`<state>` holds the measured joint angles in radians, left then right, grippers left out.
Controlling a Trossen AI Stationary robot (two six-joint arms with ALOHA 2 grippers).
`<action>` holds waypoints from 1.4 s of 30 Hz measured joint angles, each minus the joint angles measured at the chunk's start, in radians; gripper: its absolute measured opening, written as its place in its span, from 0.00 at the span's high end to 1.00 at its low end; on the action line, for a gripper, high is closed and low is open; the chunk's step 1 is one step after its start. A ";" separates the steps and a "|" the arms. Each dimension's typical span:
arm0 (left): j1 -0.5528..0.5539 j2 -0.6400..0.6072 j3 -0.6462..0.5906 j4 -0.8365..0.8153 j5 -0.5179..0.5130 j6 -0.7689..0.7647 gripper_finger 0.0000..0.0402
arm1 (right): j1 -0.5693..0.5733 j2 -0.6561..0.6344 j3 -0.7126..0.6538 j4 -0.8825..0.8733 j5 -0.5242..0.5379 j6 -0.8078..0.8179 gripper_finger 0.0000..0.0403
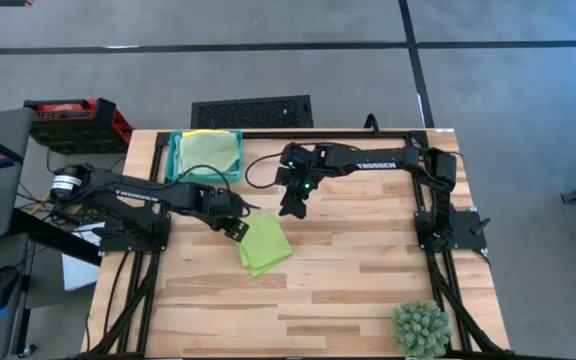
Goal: Fold microfiber towels
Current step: Stack the folded light green microfiber on top of the green microfiber towel
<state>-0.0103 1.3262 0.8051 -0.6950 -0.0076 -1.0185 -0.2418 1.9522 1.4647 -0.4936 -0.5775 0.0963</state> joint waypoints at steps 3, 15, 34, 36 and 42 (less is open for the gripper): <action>0.051 0.000 -0.047 0.072 0.012 0.032 0.56 | -0.005 0.000 0.000 0.000 0.000 0.000 0.38; 0.081 0.043 -0.156 0.266 0.030 0.121 0.56 | 0.004 0.000 0.000 0.000 -0.001 0.000 0.38; 0.074 0.200 -0.140 0.305 0.124 0.208 0.56 | 0.004 0.000 0.000 -0.035 -0.001 0.000 0.38; 0.071 0.200 -0.140 0.306 0.118 0.210 0.56 | 0.002 0.000 0.000 -0.038 -0.001 0.000 0.38; 0.069 0.201 -0.140 0.292 0.117 0.215 0.60 | 0.001 0.001 0.000 -0.039 0.000 0.000 0.38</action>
<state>0.0591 1.5267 0.6647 -0.4031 0.1089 -0.8033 -0.2405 1.9530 1.4647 -0.5327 -0.5775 0.0963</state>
